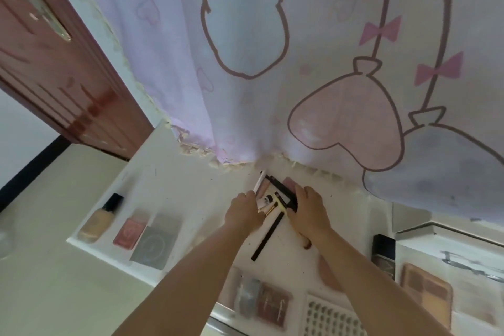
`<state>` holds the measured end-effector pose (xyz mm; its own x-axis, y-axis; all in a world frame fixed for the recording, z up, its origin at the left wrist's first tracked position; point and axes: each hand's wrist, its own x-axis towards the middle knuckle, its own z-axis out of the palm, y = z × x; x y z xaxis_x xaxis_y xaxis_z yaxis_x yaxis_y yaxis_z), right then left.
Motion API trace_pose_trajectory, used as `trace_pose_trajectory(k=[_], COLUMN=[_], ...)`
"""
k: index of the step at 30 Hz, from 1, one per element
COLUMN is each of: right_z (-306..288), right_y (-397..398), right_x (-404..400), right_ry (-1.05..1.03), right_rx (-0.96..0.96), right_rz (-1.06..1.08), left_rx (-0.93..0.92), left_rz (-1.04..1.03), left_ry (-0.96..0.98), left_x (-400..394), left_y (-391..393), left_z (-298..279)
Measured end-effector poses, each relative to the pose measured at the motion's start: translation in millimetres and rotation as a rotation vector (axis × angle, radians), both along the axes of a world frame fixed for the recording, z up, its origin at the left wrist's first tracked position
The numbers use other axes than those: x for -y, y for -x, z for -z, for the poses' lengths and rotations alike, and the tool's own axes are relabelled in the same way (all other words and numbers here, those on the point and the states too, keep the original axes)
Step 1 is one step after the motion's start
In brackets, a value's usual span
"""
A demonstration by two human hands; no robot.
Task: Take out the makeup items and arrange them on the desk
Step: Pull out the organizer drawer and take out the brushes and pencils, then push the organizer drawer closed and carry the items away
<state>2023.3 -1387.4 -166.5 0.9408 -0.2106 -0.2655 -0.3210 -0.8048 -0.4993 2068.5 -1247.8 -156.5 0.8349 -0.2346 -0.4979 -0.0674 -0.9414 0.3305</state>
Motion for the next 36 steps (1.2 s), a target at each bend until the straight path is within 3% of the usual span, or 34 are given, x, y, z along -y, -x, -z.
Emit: trace_pose_trajectory(k=[7,11,18,28,32,36], right_z=[-24,-41,-70,-114,-113,-112], right_y=[31,81,186,303,383,489], right_x=[-32,-78,-206,-525,-678,-832], right_ry=[0.255,0.38,0.461,0.433,0.374,0.262], right_rx=[0.038,0.069,0.139,0.376,0.449,0.473], right_rz=[-0.155,-0.246,-0.531,-1.175,-1.484,-1.767], left_rx=[0.126,0.193,0.225,0.306,0.319,0.272], left_rz=[0.054,0.02,-0.216,-0.725,-0.933,-1.273], left_ry=[-0.045,-0.046,-0.118,-0.435,-0.653,-0.708], left_x=[-37,-79,-201,-486,-608,-721], left_y=[67,150,292,477,585,706], left_z=[-20,-31,-53,-91,-96,-100])
